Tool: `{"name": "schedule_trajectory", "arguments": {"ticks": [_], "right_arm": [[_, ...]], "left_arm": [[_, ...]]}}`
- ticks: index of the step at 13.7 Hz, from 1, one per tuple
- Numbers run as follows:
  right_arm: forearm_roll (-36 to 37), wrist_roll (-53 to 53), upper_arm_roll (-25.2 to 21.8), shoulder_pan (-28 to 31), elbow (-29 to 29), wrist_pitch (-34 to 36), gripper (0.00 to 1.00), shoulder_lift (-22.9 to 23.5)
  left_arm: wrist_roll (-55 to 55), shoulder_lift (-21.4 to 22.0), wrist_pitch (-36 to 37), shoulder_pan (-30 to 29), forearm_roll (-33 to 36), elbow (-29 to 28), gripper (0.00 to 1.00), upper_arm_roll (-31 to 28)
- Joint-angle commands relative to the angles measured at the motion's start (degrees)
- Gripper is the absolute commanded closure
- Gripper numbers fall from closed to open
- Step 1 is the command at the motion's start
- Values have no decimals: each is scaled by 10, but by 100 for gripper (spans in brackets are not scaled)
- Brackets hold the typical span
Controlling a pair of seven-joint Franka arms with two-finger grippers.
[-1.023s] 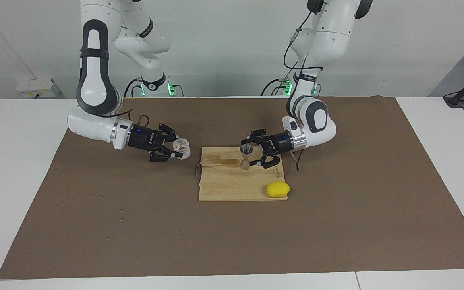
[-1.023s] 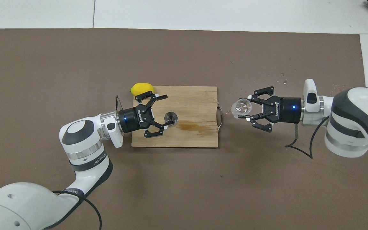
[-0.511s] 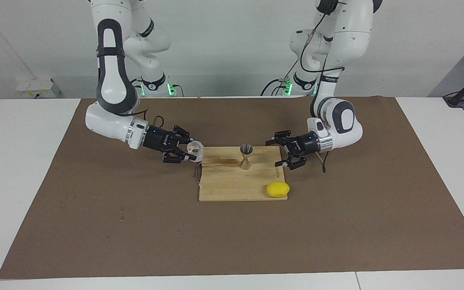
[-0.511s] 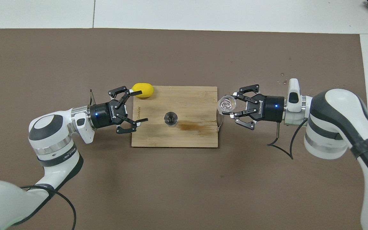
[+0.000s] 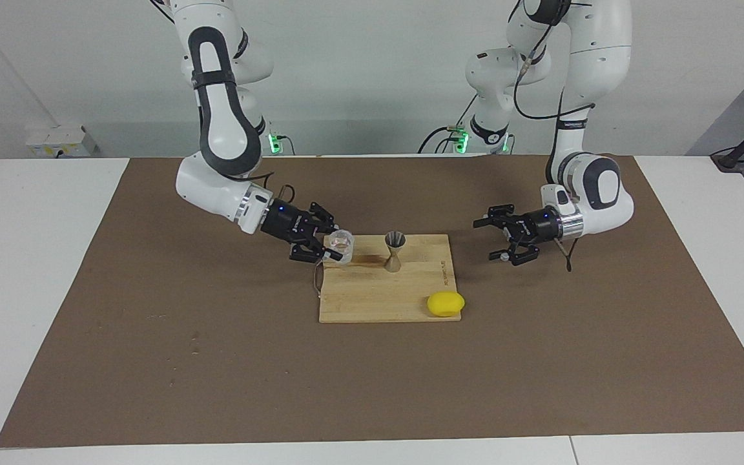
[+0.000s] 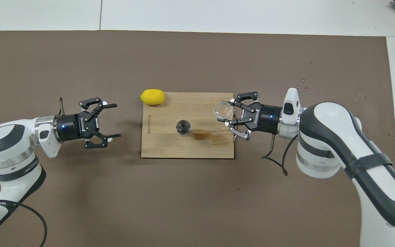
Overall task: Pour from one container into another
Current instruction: 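Release the metal cup on the board while the right gripper moves the glass above it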
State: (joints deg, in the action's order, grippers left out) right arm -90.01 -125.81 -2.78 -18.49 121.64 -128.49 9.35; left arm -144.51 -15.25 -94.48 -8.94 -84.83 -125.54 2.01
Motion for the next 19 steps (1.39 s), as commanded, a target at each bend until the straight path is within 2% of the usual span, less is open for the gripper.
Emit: {"name": "schedule_trajectory", "arguments": {"ticks": [1, 5, 9, 11, 13, 15, 17, 19], "right_arm": [[-13, 18, -1, -15, 15, -10, 100, -23], [-13, 41, -1, -34, 22, -13, 100, -36], [-12, 68, 0, -78, 19, -99, 100, -39], [-11, 75, 0, -87, 19, -108, 100, -39], [-6, 83, 0, -88, 18, -108, 100, -39], [-3, 90, 0, -91, 18, -110, 100, -40], [16, 111, 0, -95, 18, -110, 100, -42], [64, 154, 0, -96, 16, -111, 100, -49]], "left_arm": [[28, 22, 31, -54, 68, -3, 0, 4], [81, 61, 67, -113, 177, 20, 0, 2], [106, 113, 95, -166, 280, 33, 0, 2], [113, 127, 110, -176, 314, 39, 0, 2], [113, 133, 136, -201, 350, 61, 0, 2], [114, 136, 135, -205, 414, 89, 0, 0], [127, 130, 117, -206, 432, 117, 0, -3], [156, 132, 84, -199, 456, 118, 0, -3]]}}
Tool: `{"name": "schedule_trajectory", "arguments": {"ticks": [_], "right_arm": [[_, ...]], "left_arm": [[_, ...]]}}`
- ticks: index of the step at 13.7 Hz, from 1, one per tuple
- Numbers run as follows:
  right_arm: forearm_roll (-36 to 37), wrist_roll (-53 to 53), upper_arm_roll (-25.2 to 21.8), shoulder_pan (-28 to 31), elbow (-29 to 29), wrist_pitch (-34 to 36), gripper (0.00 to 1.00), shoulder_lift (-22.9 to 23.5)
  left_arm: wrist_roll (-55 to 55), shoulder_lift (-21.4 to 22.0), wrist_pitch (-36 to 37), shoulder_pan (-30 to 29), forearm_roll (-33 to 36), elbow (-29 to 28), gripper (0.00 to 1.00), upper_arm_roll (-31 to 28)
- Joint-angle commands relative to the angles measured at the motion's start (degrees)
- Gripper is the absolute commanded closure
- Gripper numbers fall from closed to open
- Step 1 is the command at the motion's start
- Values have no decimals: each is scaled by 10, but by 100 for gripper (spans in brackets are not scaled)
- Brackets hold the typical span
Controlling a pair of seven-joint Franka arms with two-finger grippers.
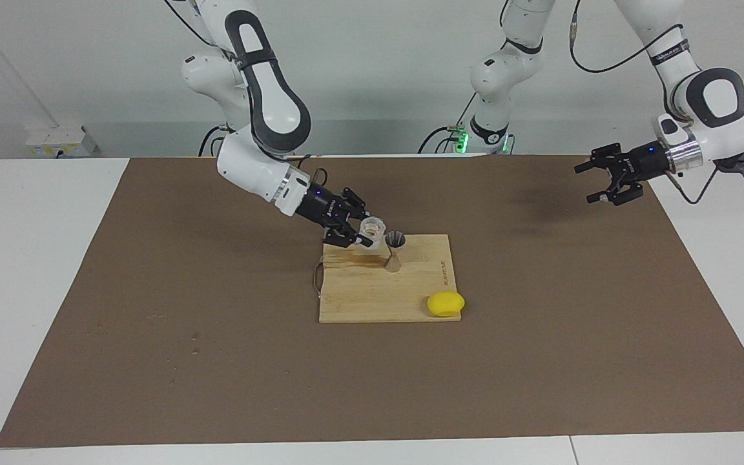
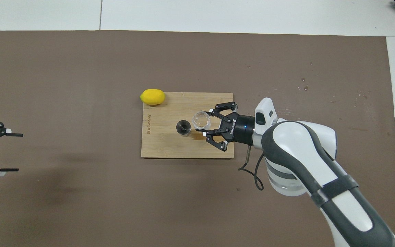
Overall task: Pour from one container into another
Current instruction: 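Tilt the glass cup over the metal cup with the right gripper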
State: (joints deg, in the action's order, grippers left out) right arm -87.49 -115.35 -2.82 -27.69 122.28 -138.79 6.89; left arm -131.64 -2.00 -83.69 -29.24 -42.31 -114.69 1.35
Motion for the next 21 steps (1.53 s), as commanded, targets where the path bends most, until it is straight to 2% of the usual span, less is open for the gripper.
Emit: {"name": "schedule_trajectory", "arguments": {"ticks": [1, 4, 8, 12, 18, 21], "right_arm": [[64, 72, 0, -4, 9, -10, 100, -28], [105, 109, 0, -10, 4, -12, 100, -32], [123, 136, 0, -36, -1, -57, 100, -28], [258, 258, 0, -37, -26, -57, 100, -25], [291, 288, 0, -42, -35, -57, 100, -23], [361, 351, 0, -46, -49, -57, 100, -17]], "left_arm": [[34, 1, -37, 5, 42, 10, 0, 4], [42, 2, -99, 26, 72, 11, 0, 4], [154, 14, -149, 52, 131, 12, 0, 5], [193, 33, -186, 81, 159, 8, 0, 6], [368, 60, -196, 114, 229, 4, 0, 8], [430, 74, -193, 124, 247, 0, 0, 9]]}}
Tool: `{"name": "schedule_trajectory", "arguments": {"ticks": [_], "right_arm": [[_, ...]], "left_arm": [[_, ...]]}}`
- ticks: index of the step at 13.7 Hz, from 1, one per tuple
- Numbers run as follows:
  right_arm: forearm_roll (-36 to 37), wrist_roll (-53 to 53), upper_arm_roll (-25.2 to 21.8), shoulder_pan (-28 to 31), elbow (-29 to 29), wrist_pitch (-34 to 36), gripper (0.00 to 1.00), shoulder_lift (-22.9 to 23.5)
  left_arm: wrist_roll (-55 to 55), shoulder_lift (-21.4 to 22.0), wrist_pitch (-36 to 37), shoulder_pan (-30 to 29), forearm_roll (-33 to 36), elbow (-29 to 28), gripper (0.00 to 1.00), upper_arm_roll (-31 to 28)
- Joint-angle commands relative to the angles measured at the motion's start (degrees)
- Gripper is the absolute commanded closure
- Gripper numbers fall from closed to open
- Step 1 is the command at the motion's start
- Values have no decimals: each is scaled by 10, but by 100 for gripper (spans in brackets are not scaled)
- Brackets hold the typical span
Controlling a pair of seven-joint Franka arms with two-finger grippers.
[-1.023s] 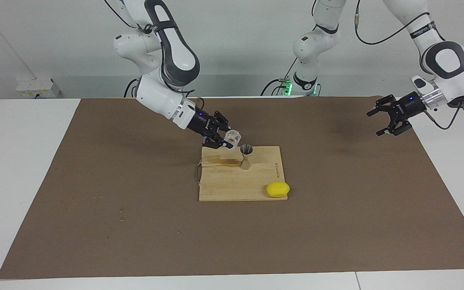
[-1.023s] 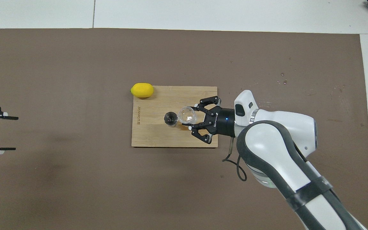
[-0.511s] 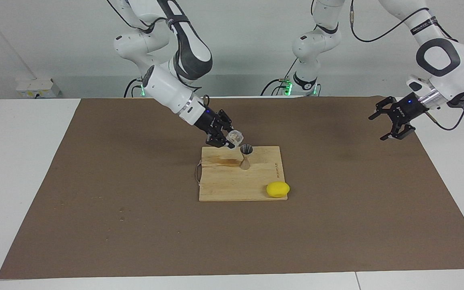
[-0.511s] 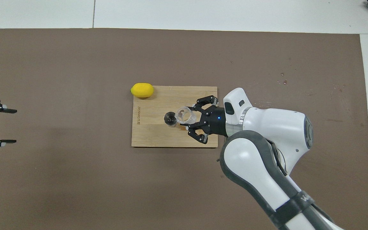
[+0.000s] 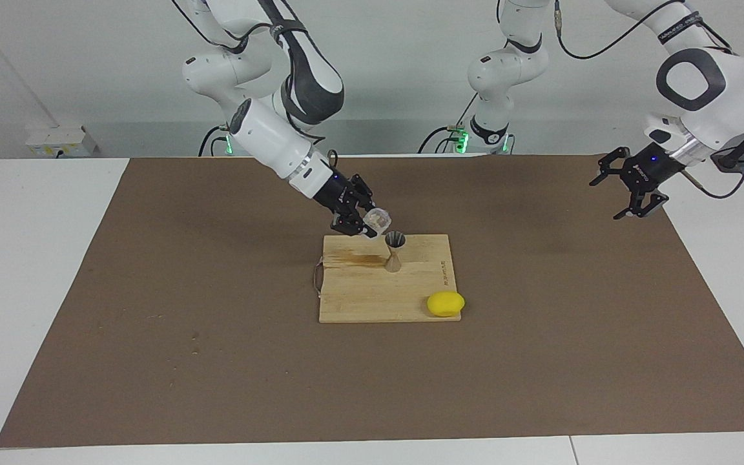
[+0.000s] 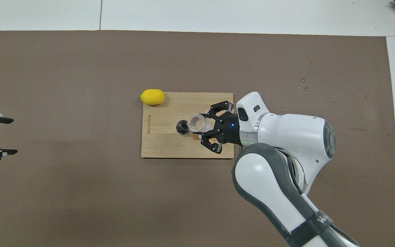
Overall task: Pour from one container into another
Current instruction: 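Tilt the glass cup over the metal cup with the right gripper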
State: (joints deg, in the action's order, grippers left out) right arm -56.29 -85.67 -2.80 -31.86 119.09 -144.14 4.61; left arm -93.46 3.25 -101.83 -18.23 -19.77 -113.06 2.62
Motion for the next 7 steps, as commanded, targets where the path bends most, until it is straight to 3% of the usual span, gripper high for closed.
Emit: {"name": "schedule_trajectory", "arguments": {"ticks": [1, 7], "right_arm": [[73, 79, 1, -4, -22, -1, 100, 8], [119, 129, 1, -7, -36, 4, 100, 13]], "left_arm": [[72, 25, -11, 21, 26, -19, 0, -3], [207, 46, 1, 34, 54, -30, 0, -3]]}}
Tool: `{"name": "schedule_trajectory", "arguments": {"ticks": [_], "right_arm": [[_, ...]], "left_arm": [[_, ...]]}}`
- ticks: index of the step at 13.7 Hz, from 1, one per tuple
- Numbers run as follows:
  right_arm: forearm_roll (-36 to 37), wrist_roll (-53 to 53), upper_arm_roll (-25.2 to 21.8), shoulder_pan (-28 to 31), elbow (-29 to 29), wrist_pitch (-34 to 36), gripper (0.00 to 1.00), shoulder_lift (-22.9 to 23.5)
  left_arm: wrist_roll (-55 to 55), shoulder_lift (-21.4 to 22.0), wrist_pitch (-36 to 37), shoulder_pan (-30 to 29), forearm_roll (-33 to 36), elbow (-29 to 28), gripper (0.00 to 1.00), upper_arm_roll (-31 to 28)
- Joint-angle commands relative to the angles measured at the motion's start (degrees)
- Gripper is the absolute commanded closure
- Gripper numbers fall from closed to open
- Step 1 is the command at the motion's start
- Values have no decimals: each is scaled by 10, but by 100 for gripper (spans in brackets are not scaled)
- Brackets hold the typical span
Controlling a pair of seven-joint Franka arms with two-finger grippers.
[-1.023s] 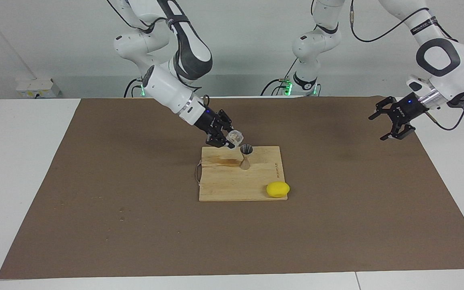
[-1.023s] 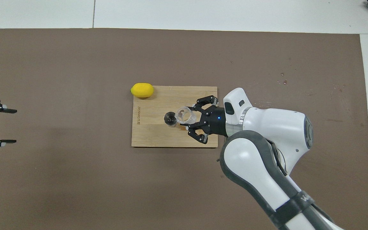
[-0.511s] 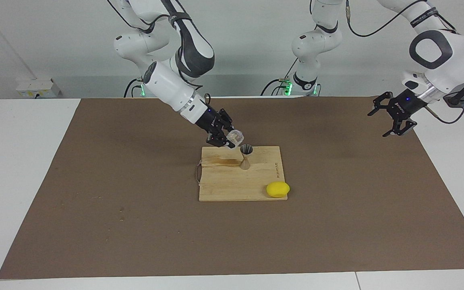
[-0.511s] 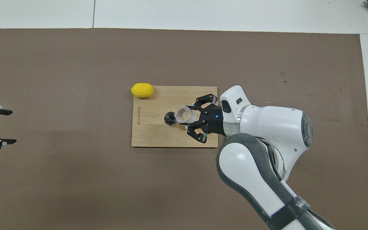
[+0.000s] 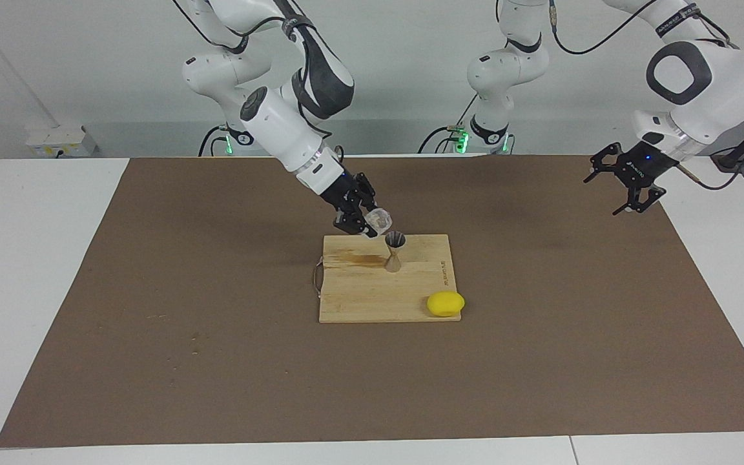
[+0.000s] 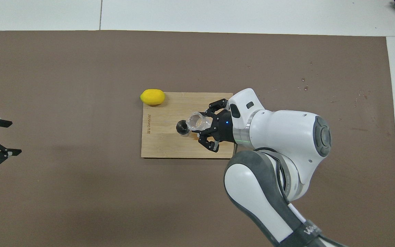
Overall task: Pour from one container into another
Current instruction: 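Tilt the glass cup over the metal cup with the right gripper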
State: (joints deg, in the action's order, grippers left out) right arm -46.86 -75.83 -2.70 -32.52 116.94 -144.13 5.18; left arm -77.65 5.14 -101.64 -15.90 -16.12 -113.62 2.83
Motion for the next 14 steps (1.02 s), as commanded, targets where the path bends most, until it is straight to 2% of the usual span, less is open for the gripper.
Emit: {"name": "schedule_trajectory", "arguments": {"ticks": [1, 10, 14], "right_arm": [[40, 45, 0, -3, -18, 4, 100, 8], [180, 200, 0, -10, -67, 55, 100, 23], [209, 233, -1, -21, -67, 66, 100, 23]], "left_arm": [[65, 31, 2, 11, 17, -30, 0, -5], [210, 48, 32, 43, 42, -35, 0, -4], [233, 55, 32, 50, 43, -35, 0, -4]]}}
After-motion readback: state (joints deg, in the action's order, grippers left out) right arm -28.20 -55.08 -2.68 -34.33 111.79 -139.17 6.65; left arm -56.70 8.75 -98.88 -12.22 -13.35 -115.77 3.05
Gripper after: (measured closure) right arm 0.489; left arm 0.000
